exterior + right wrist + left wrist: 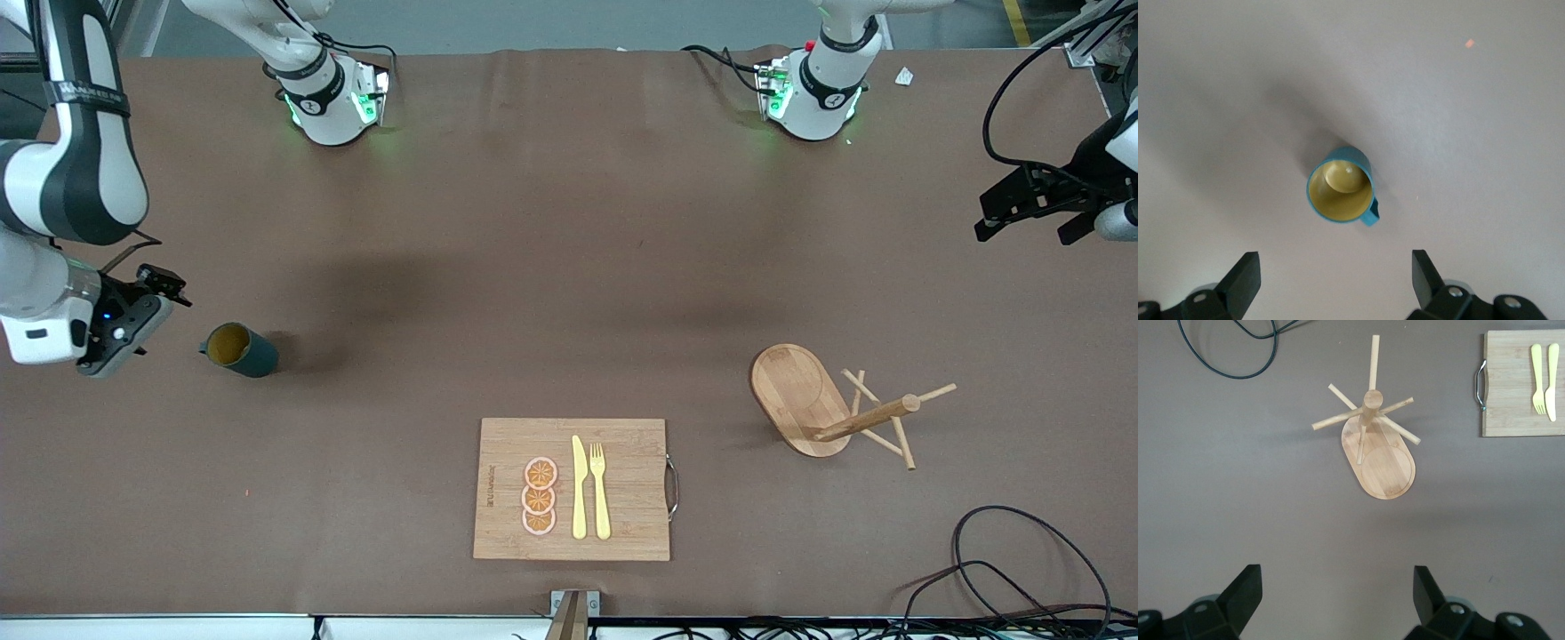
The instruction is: Transfer cup from left to right arm and place
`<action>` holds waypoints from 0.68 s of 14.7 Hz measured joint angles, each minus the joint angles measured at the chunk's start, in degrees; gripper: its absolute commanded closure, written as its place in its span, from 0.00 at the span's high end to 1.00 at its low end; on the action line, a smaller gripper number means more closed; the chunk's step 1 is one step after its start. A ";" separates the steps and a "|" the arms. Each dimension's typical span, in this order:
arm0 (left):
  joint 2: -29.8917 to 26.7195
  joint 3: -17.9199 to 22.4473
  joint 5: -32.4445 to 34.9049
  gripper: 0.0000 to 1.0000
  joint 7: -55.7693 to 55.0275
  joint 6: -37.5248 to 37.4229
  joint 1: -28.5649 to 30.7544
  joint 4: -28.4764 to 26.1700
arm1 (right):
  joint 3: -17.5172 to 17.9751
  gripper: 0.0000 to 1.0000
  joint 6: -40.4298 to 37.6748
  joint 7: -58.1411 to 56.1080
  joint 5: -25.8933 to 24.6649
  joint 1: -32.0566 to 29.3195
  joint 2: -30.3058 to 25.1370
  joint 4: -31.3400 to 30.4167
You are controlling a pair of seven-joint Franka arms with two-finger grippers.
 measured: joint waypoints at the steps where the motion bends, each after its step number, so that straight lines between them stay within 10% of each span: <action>1: 0.00 0.00 0.00 1.00 0.00 0.12 -0.01 -0.04 | 0.01 1.00 -2.03 2.81 0.12 -0.04 -0.38 1.01; 10: 0.02 -0.04 0.00 1.00 0.00 0.44 -0.19 -0.03 | 0.67 1.00 -17.12 29.90 0.41 0.04 -1.09 12.16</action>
